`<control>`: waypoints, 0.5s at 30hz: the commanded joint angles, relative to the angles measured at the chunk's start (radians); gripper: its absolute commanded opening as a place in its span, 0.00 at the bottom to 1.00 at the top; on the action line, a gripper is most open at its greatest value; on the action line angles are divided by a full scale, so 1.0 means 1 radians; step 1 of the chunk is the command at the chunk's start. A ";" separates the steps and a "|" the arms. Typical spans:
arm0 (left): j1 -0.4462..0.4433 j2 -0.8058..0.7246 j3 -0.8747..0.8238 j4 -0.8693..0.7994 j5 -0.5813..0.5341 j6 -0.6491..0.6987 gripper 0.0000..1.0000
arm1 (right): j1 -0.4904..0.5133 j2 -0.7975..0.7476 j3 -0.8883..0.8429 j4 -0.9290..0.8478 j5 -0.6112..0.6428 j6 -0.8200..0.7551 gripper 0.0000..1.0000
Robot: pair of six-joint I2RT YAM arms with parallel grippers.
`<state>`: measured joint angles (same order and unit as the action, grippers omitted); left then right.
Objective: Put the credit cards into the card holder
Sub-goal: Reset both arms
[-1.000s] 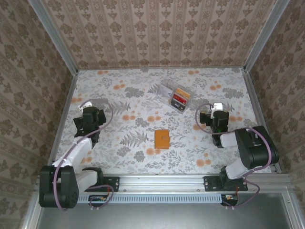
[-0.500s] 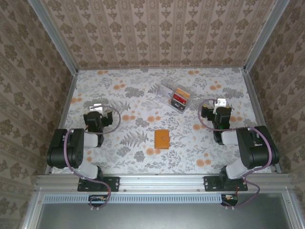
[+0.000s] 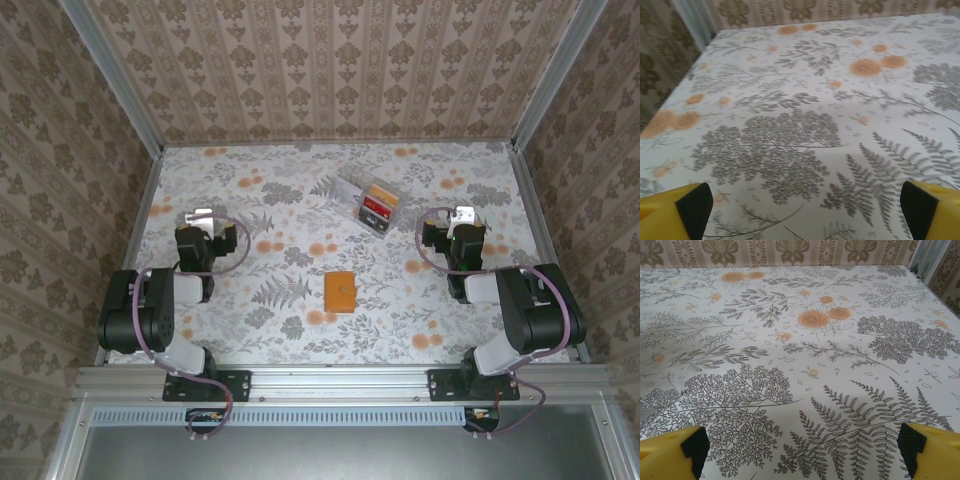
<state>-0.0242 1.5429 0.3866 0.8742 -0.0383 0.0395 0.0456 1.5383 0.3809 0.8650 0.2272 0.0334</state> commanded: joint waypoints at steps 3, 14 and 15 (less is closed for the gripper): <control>0.005 -0.007 0.023 -0.030 0.000 0.004 1.00 | -0.001 -0.011 0.011 0.018 -0.016 0.020 1.00; -0.006 -0.008 0.015 -0.014 -0.040 0.002 1.00 | -0.001 -0.012 0.010 0.018 -0.019 0.019 1.00; -0.006 -0.007 0.015 -0.014 -0.040 0.002 1.00 | -0.001 -0.011 0.010 0.019 -0.020 0.019 1.00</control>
